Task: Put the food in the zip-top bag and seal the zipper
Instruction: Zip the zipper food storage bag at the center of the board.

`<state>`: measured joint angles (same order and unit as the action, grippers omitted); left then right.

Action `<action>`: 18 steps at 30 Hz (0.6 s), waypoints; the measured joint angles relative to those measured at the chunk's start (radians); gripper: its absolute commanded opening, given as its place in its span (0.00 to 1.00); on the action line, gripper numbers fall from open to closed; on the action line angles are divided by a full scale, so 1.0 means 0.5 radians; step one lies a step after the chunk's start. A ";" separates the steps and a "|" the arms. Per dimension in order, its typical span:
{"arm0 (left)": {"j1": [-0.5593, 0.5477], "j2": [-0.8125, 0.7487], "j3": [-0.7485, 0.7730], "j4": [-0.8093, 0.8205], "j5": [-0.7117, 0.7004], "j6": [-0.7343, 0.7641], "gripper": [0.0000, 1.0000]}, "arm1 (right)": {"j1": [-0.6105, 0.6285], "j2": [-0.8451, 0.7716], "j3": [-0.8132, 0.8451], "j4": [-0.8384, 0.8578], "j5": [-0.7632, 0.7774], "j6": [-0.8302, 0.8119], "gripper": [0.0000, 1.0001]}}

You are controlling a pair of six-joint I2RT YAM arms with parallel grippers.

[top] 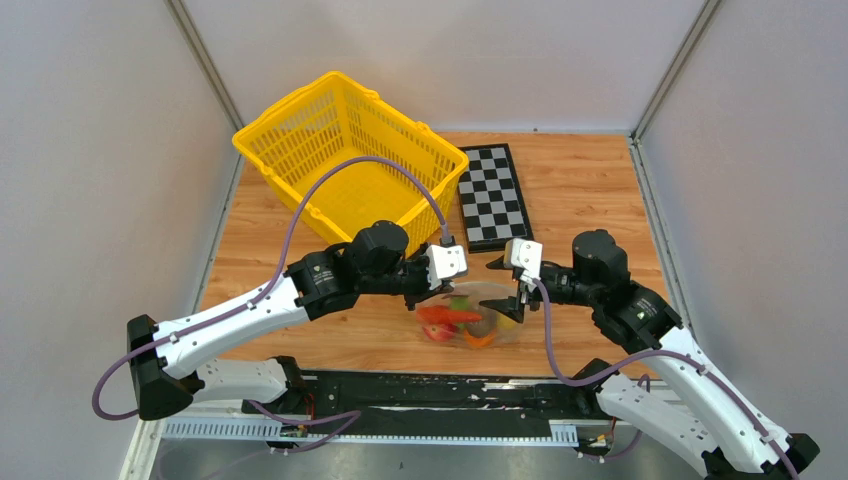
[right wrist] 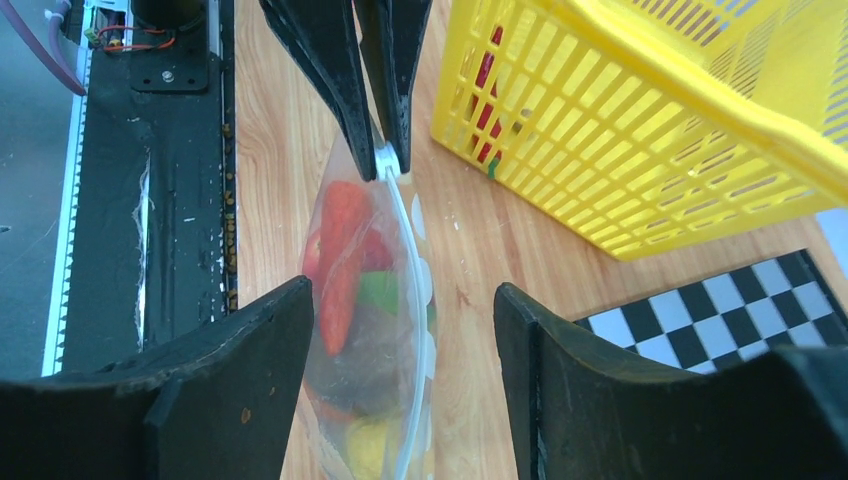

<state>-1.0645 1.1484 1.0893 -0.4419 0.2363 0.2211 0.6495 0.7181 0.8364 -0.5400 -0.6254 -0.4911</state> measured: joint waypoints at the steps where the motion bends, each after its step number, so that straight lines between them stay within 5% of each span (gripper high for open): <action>1: 0.000 0.000 0.000 0.003 0.002 -0.001 0.04 | 0.000 -0.002 0.016 -0.002 -0.005 -0.011 0.62; 5: 0.000 0.000 0.002 0.012 0.005 -0.014 0.04 | 0.007 0.036 0.061 0.039 -0.050 -0.011 0.44; 13: 0.000 0.000 0.008 0.024 0.002 -0.042 0.04 | 0.068 0.266 0.092 0.072 -0.163 0.008 0.40; 16: 0.000 0.000 0.008 0.029 -0.004 -0.051 0.05 | 0.075 0.227 0.087 0.095 -0.201 0.011 0.24; 18: 0.000 0.000 0.008 0.031 -0.004 -0.056 0.04 | 0.076 0.191 0.080 0.123 -0.203 0.017 0.23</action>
<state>-1.0645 1.1484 1.0935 -0.4267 0.2344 0.1932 0.6872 0.8135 0.8764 -0.4786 -0.7269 -0.4828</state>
